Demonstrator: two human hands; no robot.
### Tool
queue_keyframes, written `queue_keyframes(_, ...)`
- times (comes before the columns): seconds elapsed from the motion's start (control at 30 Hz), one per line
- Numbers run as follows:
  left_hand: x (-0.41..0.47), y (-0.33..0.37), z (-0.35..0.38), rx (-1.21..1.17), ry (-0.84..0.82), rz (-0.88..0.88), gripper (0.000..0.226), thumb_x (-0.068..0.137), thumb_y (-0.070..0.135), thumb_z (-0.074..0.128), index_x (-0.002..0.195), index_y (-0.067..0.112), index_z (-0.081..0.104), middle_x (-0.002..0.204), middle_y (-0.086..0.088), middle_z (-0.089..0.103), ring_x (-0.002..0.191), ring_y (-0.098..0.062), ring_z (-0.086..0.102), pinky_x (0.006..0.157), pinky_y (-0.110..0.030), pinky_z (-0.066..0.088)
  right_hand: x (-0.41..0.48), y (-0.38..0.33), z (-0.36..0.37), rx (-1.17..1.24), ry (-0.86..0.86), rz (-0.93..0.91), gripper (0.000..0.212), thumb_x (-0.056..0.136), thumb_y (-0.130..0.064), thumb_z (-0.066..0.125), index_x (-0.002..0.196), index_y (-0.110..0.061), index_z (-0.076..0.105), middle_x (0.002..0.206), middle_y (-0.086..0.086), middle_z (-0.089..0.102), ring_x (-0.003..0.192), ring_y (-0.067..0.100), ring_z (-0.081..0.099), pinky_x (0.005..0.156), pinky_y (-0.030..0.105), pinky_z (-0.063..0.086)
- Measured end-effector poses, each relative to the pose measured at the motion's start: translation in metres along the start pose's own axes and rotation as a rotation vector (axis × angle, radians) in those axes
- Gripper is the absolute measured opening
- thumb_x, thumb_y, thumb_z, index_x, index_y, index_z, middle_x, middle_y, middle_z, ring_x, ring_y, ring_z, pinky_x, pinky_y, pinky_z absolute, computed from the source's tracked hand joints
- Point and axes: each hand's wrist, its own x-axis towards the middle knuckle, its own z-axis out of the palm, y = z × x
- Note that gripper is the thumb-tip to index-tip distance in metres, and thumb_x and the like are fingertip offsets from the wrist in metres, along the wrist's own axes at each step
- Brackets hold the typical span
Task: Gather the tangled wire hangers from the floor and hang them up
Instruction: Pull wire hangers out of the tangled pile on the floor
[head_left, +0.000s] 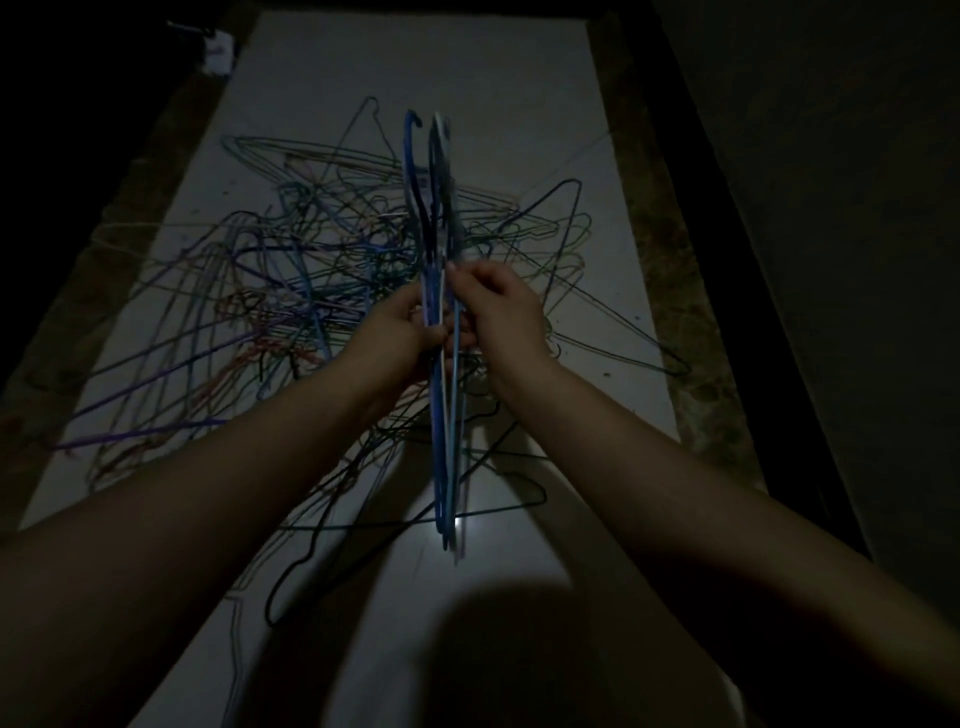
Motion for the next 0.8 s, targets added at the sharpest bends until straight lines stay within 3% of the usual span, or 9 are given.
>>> queue_keyframes(0.17, -0.003, 0.005, -0.02, 0.012, 0.005, 0.019, 0.039, 0.093, -0.007, 0.042, 0.126, 0.013, 0.051, 0.104, -0.009, 0.064, 0.091, -0.02, 0.066, 0.073, -0.036, 0.057, -0.009, 0.003, 0.016, 0.063, -0.109, 0.055, 0.011, 0.092, -0.02, 0.06, 0.081, -0.017, 0.06, 0.088, 0.015, 0.066, 0.078, 0.028, 0.061, 0.06, 0.033, 0.05)
queue_keyframes(0.27, -0.006, 0.012, -0.034, 0.032, -0.021, 0.018, 0.04, 0.094, -0.005, 0.043, 0.128, 0.015, 0.05, 0.109, -0.01, 0.064, 0.093, -0.02, 0.066, 0.065, -0.029, 0.058, -0.01, -0.001, 0.026, 0.072, -0.129, 0.05, 0.011, 0.092, -0.017, 0.06, 0.082, -0.014, 0.059, 0.089, 0.018, 0.061, 0.078, 0.027, 0.058, 0.057, 0.029, 0.049)
queue_keyframes(0.33, -0.009, 0.019, -0.046, 0.031, -0.032, 0.03, 0.04, 0.093, -0.007, 0.044, 0.126, 0.015, 0.05, 0.104, -0.009, 0.065, 0.088, -0.017, 0.066, 0.056, -0.023, 0.055, -0.01, -0.007, 0.035, 0.074, -0.158, 0.046, 0.01, 0.093, -0.015, 0.059, 0.083, -0.011, 0.057, 0.08, 0.012, 0.06, 0.066, 0.019, 0.059, 0.054, 0.026, 0.048)
queue_keyframes(0.4, -0.011, 0.025, -0.059, 0.042, -0.043, 0.039, 0.04, 0.091, -0.008, 0.047, 0.124, 0.015, 0.051, 0.102, -0.008, 0.066, 0.088, -0.016, 0.066, 0.058, -0.024, 0.056, -0.01, -0.014, 0.045, 0.043, -0.19, 0.028, 0.01, 0.093, -0.014, 0.059, 0.084, -0.01, 0.056, 0.075, 0.008, 0.059, 0.055, 0.01, 0.057, 0.049, 0.022, 0.048)
queue_keyframes(0.53, -0.013, 0.037, -0.084, 0.047, -0.065, 0.073, 0.042, 0.088, -0.009, 0.051, 0.121, 0.018, 0.053, 0.102, -0.008, 0.067, 0.089, -0.018, 0.066, 0.064, -0.027, 0.058, -0.005, -0.022, 0.068, -0.047, -0.21, -0.029, 0.008, 0.092, -0.013, 0.059, 0.087, -0.007, 0.056, 0.072, 0.006, 0.055, 0.056, 0.011, 0.052, 0.047, 0.019, 0.046)
queue_keyframes(0.67, -0.011, 0.039, -0.105, 0.11, 0.017, 0.078, 0.042, 0.088, -0.012, 0.048, 0.121, 0.014, 0.053, 0.092, -0.004, 0.065, 0.08, -0.015, 0.064, 0.068, -0.031, 0.056, 0.007, -0.02, 0.073, -0.19, -0.248, -0.097, 0.02, 0.093, -0.016, 0.059, 0.104, 0.0, 0.063, 0.085, 0.001, 0.06, 0.073, 0.009, 0.056, 0.064, 0.015, 0.048)
queue_keyframes(0.73, -0.01, 0.039, -0.118, 0.131, 0.064, 0.071, 0.04, 0.088, -0.012, 0.047, 0.119, 0.013, 0.053, 0.091, -0.001, 0.066, 0.078, -0.012, 0.064, 0.065, -0.027, 0.055, 0.019, -0.011, 0.064, -0.304, -0.183, -0.095, 0.027, 0.094, -0.02, 0.058, 0.111, 0.0, 0.062, 0.094, 0.002, 0.059, 0.077, 0.004, 0.053, 0.065, 0.011, 0.046)
queue_keyframes(0.8, -0.01, 0.039, -0.131, 0.142, 0.114, 0.076, 0.037, 0.089, -0.011, 0.047, 0.115, 0.014, 0.053, 0.09, 0.002, 0.066, 0.076, -0.007, 0.064, 0.054, -0.018, 0.052, 0.031, 0.001, 0.054, -0.409, -0.105, -0.074, 0.028, 0.094, -0.024, 0.057, 0.112, -0.003, 0.062, 0.095, 0.003, 0.058, 0.077, 0.009, 0.052, 0.07, 0.023, 0.044)
